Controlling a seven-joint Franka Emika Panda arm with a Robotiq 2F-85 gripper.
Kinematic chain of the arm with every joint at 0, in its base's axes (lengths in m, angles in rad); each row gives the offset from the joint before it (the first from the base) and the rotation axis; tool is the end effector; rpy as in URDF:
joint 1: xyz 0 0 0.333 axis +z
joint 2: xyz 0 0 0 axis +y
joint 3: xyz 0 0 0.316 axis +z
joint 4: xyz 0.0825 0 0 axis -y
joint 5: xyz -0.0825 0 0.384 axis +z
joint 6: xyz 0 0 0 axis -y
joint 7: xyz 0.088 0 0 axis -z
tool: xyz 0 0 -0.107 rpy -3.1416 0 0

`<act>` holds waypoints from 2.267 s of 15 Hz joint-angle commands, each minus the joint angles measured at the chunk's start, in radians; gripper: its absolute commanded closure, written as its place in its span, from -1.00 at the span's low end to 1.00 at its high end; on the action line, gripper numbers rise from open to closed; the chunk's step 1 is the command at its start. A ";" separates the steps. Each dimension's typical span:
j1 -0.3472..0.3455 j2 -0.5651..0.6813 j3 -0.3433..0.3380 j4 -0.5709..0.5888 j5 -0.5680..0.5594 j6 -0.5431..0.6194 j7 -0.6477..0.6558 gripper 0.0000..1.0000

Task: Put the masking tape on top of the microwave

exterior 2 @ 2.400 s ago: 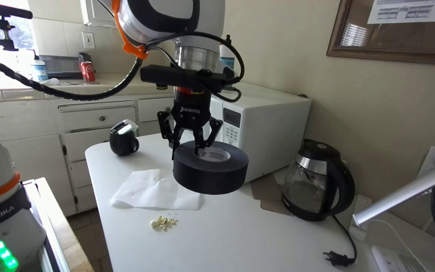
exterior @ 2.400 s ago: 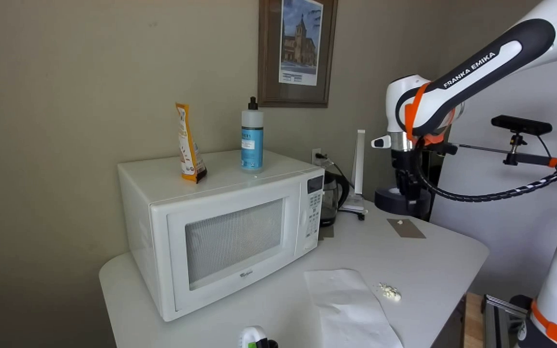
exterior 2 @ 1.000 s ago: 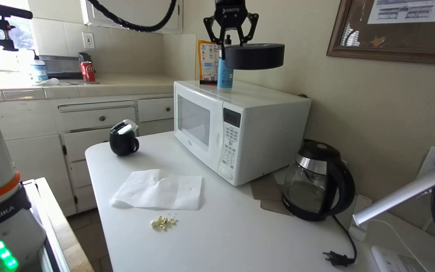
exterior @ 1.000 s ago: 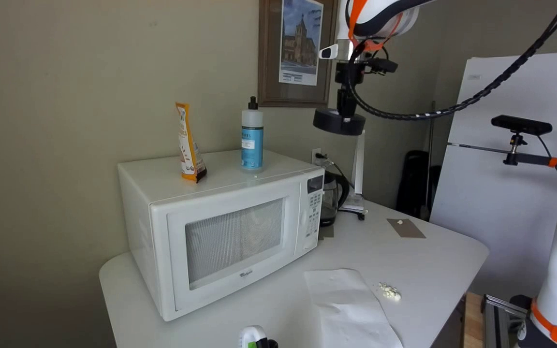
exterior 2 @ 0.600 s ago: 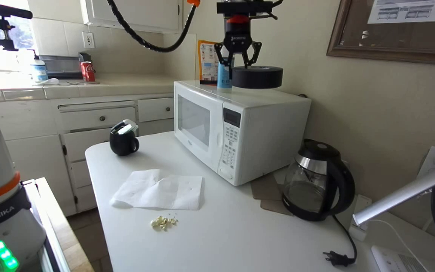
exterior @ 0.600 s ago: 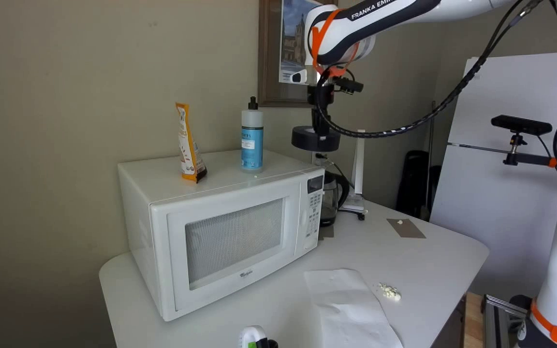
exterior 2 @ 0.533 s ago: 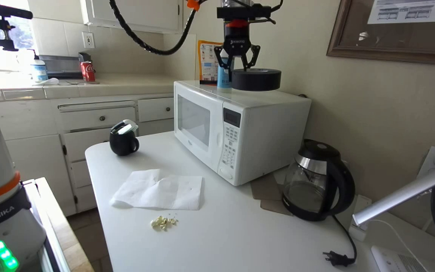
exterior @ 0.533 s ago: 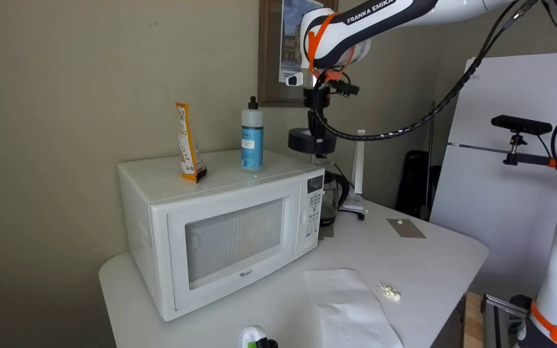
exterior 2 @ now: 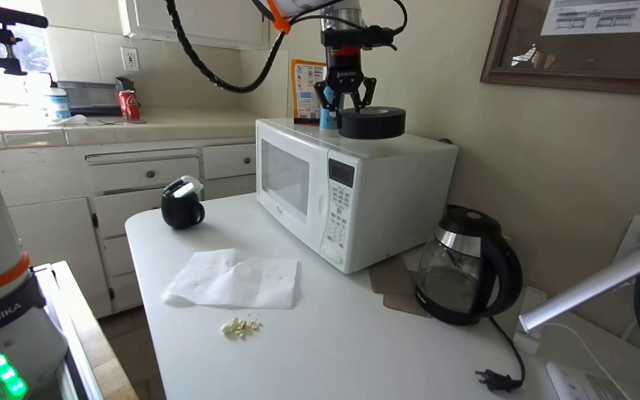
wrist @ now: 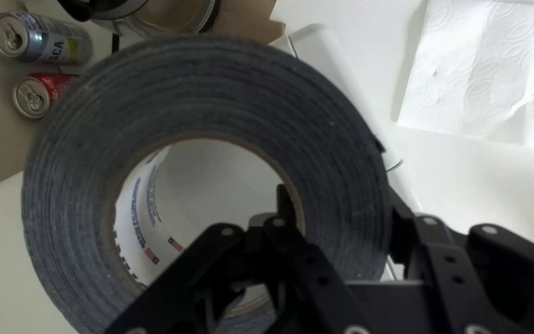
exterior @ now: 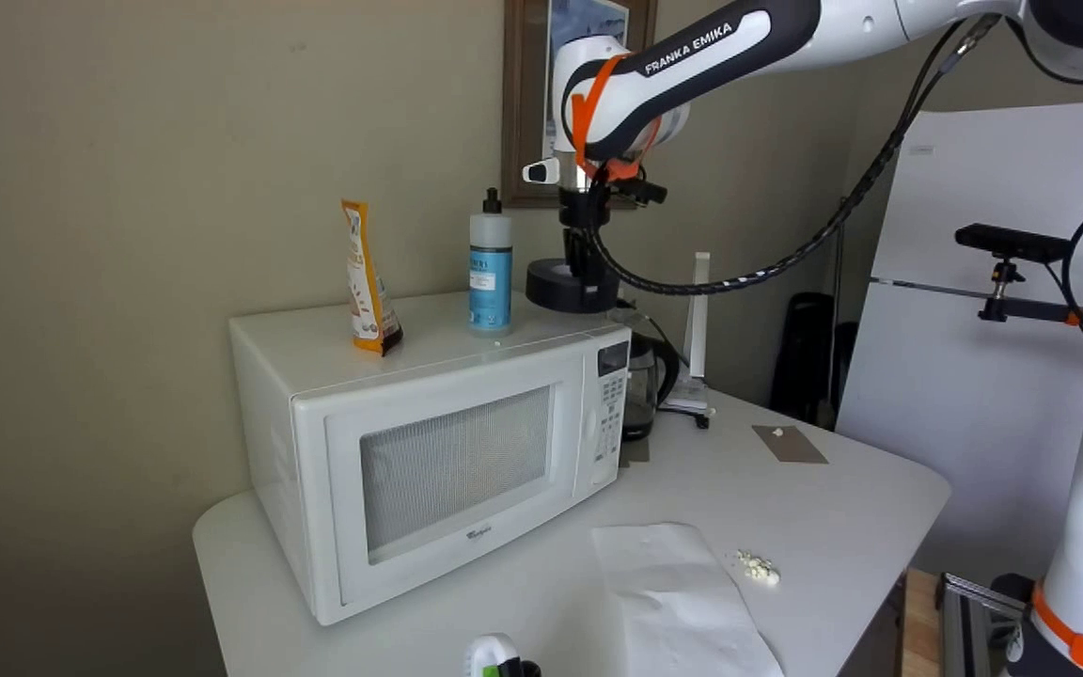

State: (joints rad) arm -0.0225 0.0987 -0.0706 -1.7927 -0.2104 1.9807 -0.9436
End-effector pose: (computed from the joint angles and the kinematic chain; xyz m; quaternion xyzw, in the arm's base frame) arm 0.5976 -0.0677 0.4994 0.8891 0.4442 -0.0117 0.1102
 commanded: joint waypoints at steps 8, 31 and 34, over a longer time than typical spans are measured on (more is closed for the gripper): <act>-0.037 0.079 0.025 0.105 0.074 0.008 -0.134 0.58; -0.123 -0.468 -0.101 -0.399 0.064 0.162 0.152 -1.00; -0.119 -0.446 -0.135 -0.364 0.059 0.137 0.152 -1.00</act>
State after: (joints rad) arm -0.1615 -0.3483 -0.1898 -2.1615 -0.1440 2.1219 -0.7963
